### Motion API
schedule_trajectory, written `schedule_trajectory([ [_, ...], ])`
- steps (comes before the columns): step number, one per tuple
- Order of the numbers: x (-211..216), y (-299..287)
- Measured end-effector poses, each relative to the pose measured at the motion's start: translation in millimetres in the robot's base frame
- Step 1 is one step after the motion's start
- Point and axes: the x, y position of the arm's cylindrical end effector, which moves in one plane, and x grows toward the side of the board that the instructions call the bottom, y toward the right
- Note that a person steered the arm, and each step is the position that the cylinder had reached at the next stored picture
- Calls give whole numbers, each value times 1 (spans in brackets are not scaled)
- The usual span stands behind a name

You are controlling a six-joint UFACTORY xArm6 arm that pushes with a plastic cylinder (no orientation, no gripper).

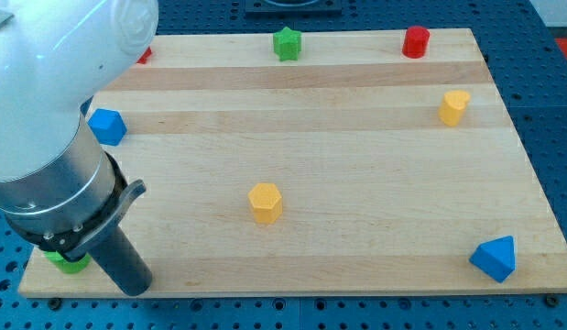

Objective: Touch the left of the green circle

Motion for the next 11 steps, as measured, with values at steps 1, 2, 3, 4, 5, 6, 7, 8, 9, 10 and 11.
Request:
schedule_trajectory([
  [1, 0, 0],
  [2, -1, -7],
  [3, 0, -27],
  [4, 0, -51],
  [5, -1, -71],
  [6, 0, -92],
  [7, -1, -110],
  [8, -10, -129],
  [9, -27, -127],
  [10, -27, -125],
  [11, -28, -118],
])
